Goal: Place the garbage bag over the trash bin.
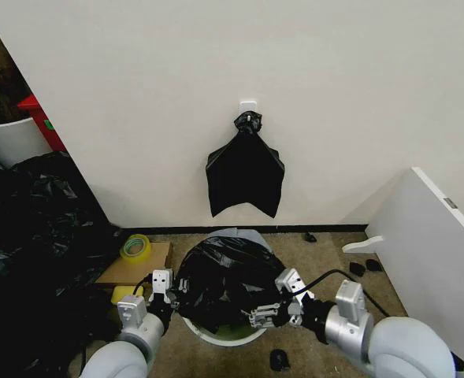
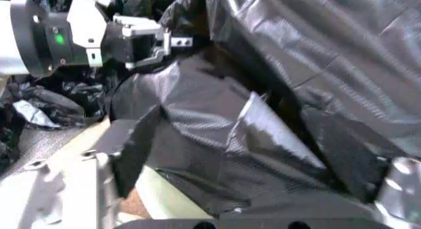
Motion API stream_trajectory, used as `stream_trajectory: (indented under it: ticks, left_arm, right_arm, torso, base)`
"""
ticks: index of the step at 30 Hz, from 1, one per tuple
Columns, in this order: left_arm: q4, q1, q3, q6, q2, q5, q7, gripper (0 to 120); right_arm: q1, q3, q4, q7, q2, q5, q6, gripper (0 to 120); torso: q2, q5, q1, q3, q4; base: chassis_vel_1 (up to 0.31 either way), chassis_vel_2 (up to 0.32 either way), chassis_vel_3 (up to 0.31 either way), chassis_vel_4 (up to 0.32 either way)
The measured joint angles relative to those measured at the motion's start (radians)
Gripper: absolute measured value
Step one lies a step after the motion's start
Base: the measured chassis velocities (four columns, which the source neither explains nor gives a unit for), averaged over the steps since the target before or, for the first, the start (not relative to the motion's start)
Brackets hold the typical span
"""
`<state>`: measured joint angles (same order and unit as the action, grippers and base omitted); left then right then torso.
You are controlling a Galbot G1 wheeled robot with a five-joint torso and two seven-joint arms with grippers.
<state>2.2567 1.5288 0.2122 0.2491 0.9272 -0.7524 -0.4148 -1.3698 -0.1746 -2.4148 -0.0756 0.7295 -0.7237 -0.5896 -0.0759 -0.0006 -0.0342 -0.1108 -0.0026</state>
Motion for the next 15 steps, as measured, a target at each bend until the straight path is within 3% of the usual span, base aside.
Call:
stream_trajectory:
  ticks: [2, 8, 15]
  left_arm:
    - [0.001, 0.0, -0.001, 0.0, 0.001, 0.0, 0.0, 0]
    - [0.005, 0.002, -0.004, -0.001, 0.01, 0.004, 0.0, 0]
    - [0.005, -0.001, -0.004, -0.001, 0.017, -0.001, -0.006, 0]
  right_arm:
    - [0.004, 0.003, 0.001, 0.0, 0.0, -0.003, -0.007, 75]
    - [0.012, 0.012, 0.002, 0.007, -0.005, -0.009, -0.043, 47]
    - [0.009, 0.015, 0.005, 0.016, -0.01, 0.019, -0.028, 24]
  torso:
    - [0.0, 0.0, 0.0, 0.0, 0.0]
    - [0.0, 0.0, 0.0, 0.0, 0.0]
    - [0.0, -0.0001, 0.0, 0.0, 0.0001]
  base:
    - [0.0, 0.0, 0.0, 0.0]
    - [0.0, 0.0, 0.0, 0.0]
    - [0.0, 0.0, 0.0, 0.0]
